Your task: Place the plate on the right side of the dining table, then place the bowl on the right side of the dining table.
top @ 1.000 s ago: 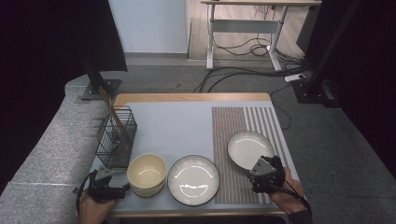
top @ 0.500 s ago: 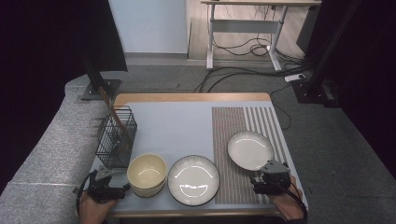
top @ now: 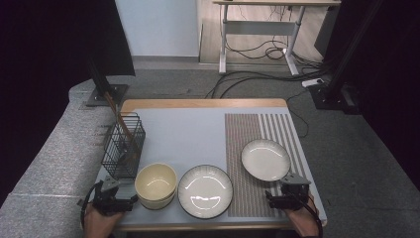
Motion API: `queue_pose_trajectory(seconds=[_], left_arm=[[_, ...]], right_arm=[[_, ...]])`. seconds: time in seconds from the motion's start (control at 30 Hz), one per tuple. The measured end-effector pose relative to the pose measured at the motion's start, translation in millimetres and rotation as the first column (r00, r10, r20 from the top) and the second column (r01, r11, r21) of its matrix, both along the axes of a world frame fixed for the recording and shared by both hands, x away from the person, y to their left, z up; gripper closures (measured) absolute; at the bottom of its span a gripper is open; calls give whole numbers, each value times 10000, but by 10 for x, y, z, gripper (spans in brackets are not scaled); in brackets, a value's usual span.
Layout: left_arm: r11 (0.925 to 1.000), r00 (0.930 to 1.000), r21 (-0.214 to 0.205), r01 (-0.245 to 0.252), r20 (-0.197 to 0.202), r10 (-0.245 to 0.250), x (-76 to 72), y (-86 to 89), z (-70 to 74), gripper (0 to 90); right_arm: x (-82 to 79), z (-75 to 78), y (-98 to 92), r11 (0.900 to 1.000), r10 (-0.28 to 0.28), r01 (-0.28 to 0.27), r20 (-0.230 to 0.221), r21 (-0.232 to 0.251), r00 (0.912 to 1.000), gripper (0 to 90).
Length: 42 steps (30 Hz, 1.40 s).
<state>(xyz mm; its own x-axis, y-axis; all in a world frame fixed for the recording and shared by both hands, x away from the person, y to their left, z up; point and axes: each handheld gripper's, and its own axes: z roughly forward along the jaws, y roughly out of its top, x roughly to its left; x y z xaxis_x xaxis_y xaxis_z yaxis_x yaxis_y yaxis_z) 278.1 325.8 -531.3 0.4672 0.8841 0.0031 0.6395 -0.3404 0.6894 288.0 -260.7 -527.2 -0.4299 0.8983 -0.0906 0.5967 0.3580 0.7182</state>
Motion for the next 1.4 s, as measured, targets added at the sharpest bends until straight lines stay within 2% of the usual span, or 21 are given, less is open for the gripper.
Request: queue_pose_trajectory(seconds=[0.03,0.07,0.23,0.8,1.4], left_arm=[[10000,10000,0,0,0,0,0,0,0,0],[10000,10000,-1,-1,-2,1,0,0,0,0],[10000,10000,6,-1,8,1,-1,-1,-1,0],[10000,10000,1,-7,18,7,-5,-1,-2,0],[10000,10000,-12,-10,19,10,-6,-1,-3,0]], right_arm=[[0,0,0,10000,0,0,0,0,10000,1],[8,-51,0,9997,115,-112,-143,210,9998,22],[0,-113,-63,9958,38,-33,-52,913,10000,6],[-9,-133,-69,9951,35,-46,117,992,9999,0],[-21,-122,-60,9957,16,-24,90,929,10000,17]])
